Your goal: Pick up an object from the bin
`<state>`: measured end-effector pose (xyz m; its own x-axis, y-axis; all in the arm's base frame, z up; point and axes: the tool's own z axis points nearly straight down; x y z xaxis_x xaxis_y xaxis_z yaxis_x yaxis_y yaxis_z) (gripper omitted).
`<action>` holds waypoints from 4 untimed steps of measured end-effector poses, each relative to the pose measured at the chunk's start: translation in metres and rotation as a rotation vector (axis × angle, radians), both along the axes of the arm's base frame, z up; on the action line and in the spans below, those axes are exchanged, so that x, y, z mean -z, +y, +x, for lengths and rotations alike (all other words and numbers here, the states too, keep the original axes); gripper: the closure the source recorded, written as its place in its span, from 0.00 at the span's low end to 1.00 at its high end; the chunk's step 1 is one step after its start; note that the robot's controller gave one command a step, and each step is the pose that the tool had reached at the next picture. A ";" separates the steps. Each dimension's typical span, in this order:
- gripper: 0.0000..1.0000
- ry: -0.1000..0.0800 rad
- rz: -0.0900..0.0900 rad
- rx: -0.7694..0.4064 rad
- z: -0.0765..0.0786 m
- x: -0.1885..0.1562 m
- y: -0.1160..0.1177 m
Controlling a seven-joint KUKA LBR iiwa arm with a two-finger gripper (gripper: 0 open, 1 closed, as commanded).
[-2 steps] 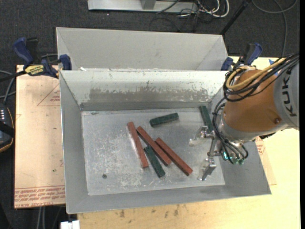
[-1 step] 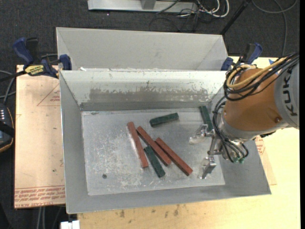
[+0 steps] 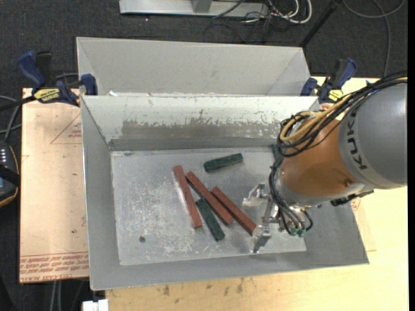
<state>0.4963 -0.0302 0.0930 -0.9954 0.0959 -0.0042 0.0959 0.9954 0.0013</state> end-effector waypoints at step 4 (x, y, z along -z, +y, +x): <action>1.00 -0.016 0.004 0.244 -0.003 0.015 0.006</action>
Offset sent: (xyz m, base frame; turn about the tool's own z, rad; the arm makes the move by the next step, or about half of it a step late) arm -0.0058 -0.0005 0.0070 0.1315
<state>0.4930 -0.0244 0.0782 -0.9426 0.3335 -0.0192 0.3333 0.9428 0.0091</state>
